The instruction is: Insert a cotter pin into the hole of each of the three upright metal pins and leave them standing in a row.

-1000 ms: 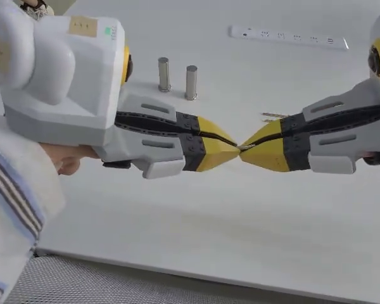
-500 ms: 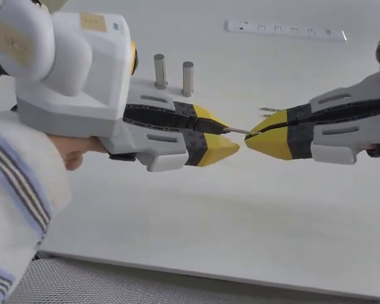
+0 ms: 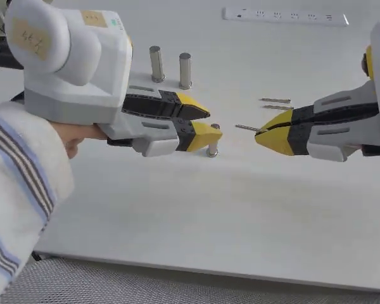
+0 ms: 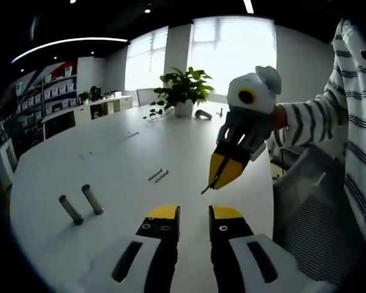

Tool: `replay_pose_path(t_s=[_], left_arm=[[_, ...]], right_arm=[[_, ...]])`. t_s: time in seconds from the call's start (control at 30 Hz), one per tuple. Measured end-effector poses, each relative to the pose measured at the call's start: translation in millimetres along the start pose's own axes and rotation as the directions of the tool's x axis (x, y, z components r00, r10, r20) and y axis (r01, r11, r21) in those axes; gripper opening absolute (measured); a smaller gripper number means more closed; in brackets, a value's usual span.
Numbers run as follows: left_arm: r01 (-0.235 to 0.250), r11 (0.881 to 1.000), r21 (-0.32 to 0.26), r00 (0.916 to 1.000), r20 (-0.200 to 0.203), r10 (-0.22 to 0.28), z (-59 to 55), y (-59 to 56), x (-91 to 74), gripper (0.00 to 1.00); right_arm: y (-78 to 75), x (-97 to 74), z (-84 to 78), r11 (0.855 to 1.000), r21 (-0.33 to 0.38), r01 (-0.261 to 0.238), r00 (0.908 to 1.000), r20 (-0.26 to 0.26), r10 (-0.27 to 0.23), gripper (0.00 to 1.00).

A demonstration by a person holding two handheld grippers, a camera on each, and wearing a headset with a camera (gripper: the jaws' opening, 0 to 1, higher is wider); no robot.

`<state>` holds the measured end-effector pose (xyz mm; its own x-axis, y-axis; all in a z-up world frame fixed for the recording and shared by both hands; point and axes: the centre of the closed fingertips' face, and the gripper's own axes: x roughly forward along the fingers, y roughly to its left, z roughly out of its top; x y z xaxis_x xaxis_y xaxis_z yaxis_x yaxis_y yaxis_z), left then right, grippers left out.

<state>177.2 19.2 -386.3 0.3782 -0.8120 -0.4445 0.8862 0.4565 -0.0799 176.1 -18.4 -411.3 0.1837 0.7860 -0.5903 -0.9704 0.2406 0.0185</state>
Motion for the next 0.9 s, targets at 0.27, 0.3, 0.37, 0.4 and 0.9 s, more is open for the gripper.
replay_pose_path(t_s=[0.27, 0.3, 0.37, 0.4, 0.9], left_arm=[[-0.006, 1.000, 0.003, 0.9985, -0.055, 0.006, -14.4, 23.5, 5.5, 0.15], [-0.003, 1.000, 0.004, 0.9985, -0.055, 0.003, -15.1, 24.7, 6.3, 0.15], [0.003, 1.000, 0.006, 0.9982, -0.060, -0.002, -16.4, 27.1, 8.1, 0.15], [0.006, 1.000, 0.012, 0.9979, -0.064, -0.006, -17.1, 28.7, 10.0, 0.15], [0.053, 0.998, 0.043, 0.9906, -0.128, -0.047, -30.6, 37.1, 25.3, 0.15]], right_arm=[[-10.0, 12.0, -7.4, 0.999, 0.025, 0.028, 0.9996, -0.004, -0.028, 0.00], [-10.6, 13.1, -8.3, 0.999, 0.032, 0.029, 0.9996, -0.004, -0.029, 0.00], [-11.9, 15.1, -9.9, 0.998, 0.046, 0.031, 0.9995, 0.000, -0.031, 0.00], [-12.4, 16.5, -10.9, 0.998, 0.050, 0.033, 0.9994, 0.001, -0.033, 0.00], [-13.9, 30.2, -13.9, 0.995, 0.092, 0.048, 0.9987, 0.015, -0.050, 0.00]])
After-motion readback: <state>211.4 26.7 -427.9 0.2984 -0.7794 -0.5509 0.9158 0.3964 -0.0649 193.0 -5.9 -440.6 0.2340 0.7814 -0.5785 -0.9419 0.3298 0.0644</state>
